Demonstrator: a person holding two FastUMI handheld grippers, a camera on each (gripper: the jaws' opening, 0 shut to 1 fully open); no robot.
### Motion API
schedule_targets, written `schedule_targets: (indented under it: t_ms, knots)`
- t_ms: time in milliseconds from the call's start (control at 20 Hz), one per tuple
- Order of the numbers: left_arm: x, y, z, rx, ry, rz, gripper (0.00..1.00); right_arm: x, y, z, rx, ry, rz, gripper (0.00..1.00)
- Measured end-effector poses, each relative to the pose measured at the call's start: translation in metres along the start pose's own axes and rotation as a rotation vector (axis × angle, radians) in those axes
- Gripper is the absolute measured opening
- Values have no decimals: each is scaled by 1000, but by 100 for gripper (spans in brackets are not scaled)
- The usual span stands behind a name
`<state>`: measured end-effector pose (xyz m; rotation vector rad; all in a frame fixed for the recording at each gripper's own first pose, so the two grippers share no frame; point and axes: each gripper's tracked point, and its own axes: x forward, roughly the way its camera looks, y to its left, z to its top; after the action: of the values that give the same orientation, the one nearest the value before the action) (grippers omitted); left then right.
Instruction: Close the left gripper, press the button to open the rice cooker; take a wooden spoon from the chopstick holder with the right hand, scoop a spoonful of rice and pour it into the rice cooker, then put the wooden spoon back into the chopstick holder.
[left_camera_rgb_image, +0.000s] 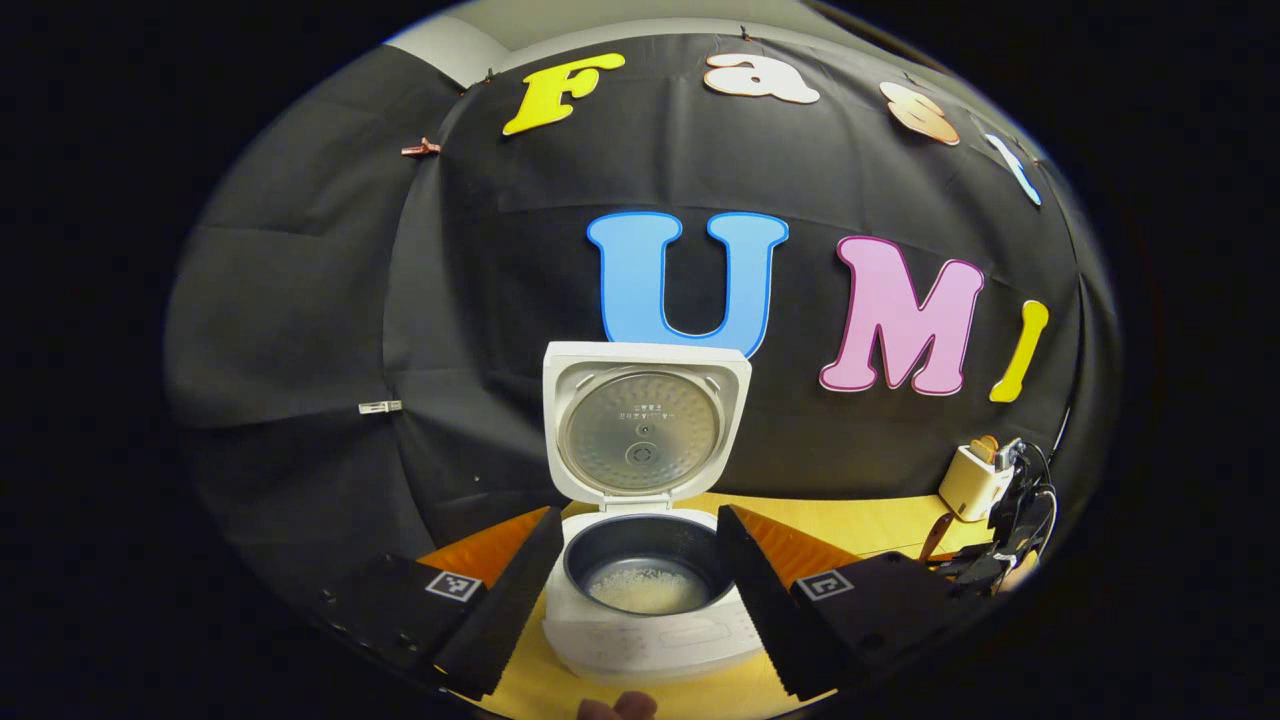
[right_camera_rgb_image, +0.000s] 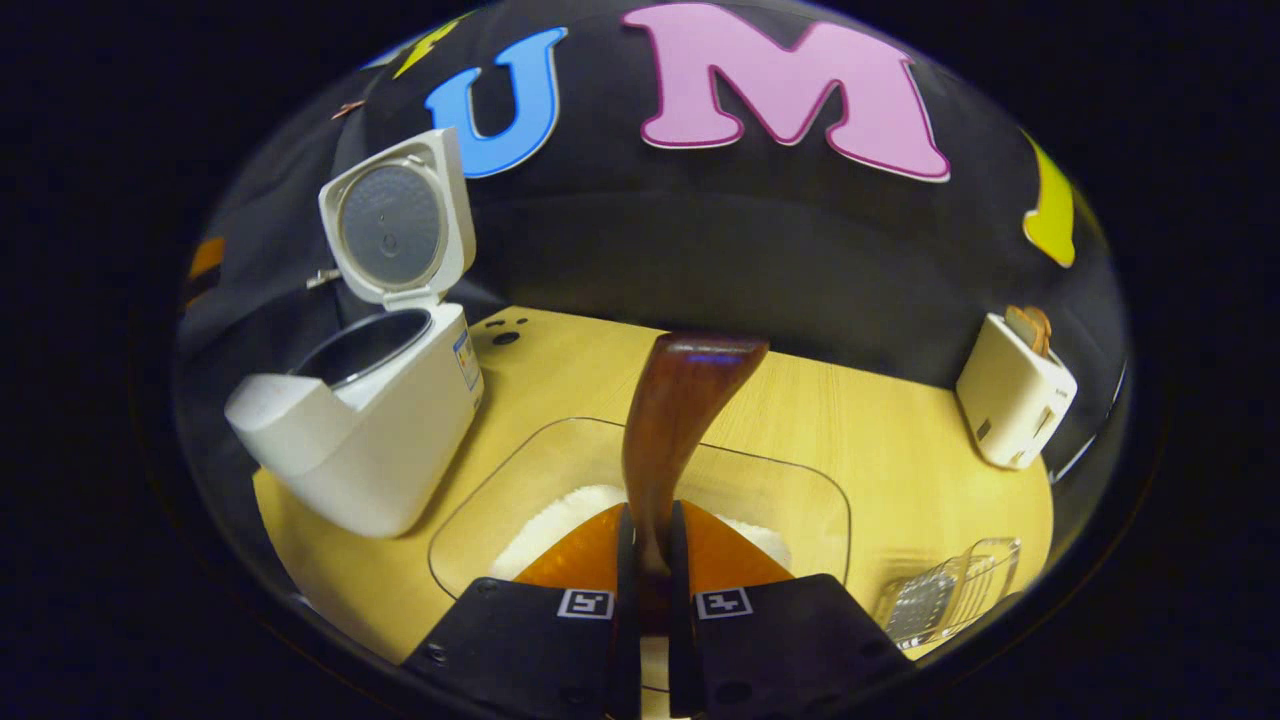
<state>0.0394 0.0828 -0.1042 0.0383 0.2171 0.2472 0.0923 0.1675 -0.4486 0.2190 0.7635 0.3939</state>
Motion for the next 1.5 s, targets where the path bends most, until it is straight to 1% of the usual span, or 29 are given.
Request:
schedule_targets:
  t_ms: [250,450,550,700,900,1250,1500]
  knots:
    - [0,8,1,-3,-3,5,98,4,7,3,241,-19,22,15]
    - [-1,8,2,-6,-2,1,98,7,17,6,341,-33,43,15]
    - [-2,8,4,-4,-7,-1,98,10,20,8,432,-44,49,15]
    - [-6,7,7,1,-11,-4,98,8,10,10,563,-69,38,15]
    - [-11,7,10,9,-18,-4,98,-3,-13,19,697,-132,16,15]
    - [-15,5,18,-8,-30,-10,98,-33,-40,46,828,-224,14,14]
    - [-19,2,25,-11,-43,-21,98,-56,-45,79,873,-282,26,14]
